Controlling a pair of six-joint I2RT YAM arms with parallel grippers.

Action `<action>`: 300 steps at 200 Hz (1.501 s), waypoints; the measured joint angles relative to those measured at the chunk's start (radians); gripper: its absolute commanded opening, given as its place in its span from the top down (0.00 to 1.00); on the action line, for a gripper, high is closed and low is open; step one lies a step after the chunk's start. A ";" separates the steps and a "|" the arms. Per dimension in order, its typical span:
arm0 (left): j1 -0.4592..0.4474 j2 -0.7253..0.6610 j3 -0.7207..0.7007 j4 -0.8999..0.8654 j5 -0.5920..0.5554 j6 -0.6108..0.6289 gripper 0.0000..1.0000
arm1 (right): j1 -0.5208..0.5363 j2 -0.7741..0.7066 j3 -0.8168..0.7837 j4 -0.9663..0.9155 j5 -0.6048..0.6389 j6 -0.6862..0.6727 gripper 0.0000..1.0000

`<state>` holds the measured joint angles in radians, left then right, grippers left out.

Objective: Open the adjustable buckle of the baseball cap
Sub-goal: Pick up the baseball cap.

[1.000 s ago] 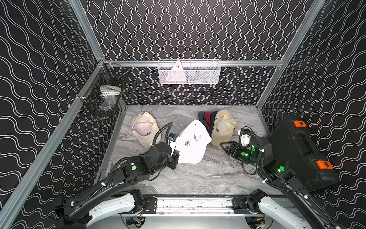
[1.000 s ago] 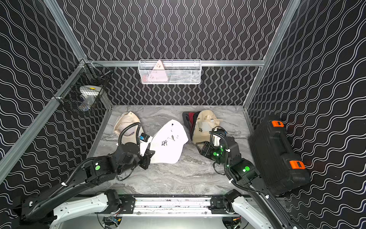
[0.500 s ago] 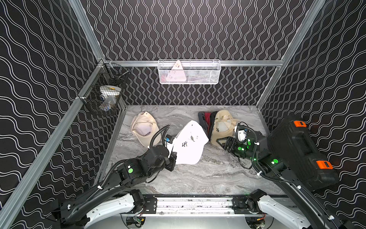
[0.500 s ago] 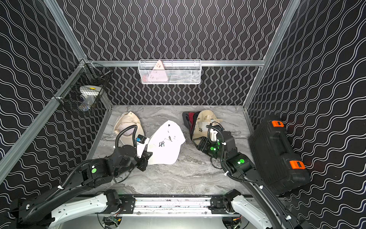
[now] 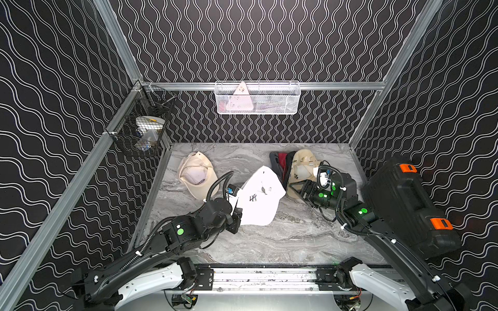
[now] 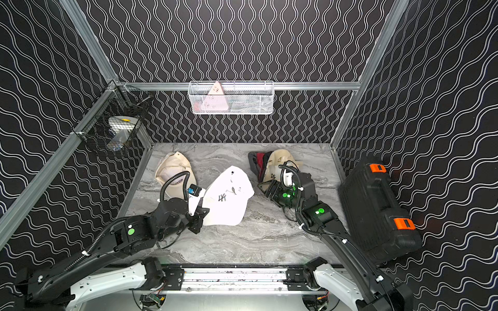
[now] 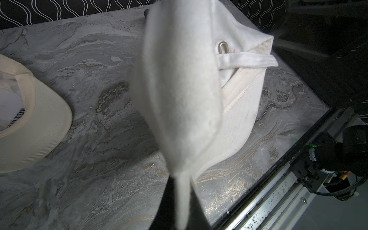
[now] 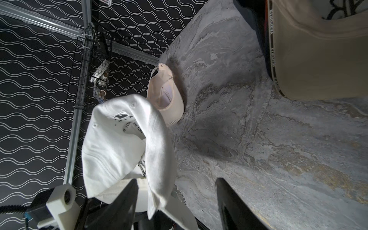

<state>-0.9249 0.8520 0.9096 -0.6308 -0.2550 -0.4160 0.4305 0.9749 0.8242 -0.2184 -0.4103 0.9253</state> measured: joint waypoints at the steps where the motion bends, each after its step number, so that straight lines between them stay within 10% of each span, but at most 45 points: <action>1: 0.000 0.001 0.000 0.001 0.001 0.000 1.00 | 0.000 0.003 0.000 0.002 -0.001 0.000 0.37; 197: -0.045 0.058 0.021 0.029 0.000 0.000 1.00 | 0.000 0.097 -0.053 0.191 -0.180 0.057 0.47; 300: -0.069 0.082 0.051 0.035 -0.008 0.001 1.00 | 0.000 0.060 -0.085 0.179 -0.208 0.046 0.86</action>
<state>-0.9936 0.9340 0.9607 -0.5953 -0.2630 -0.4149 0.4309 1.0351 0.7391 -0.0399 -0.6178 0.9710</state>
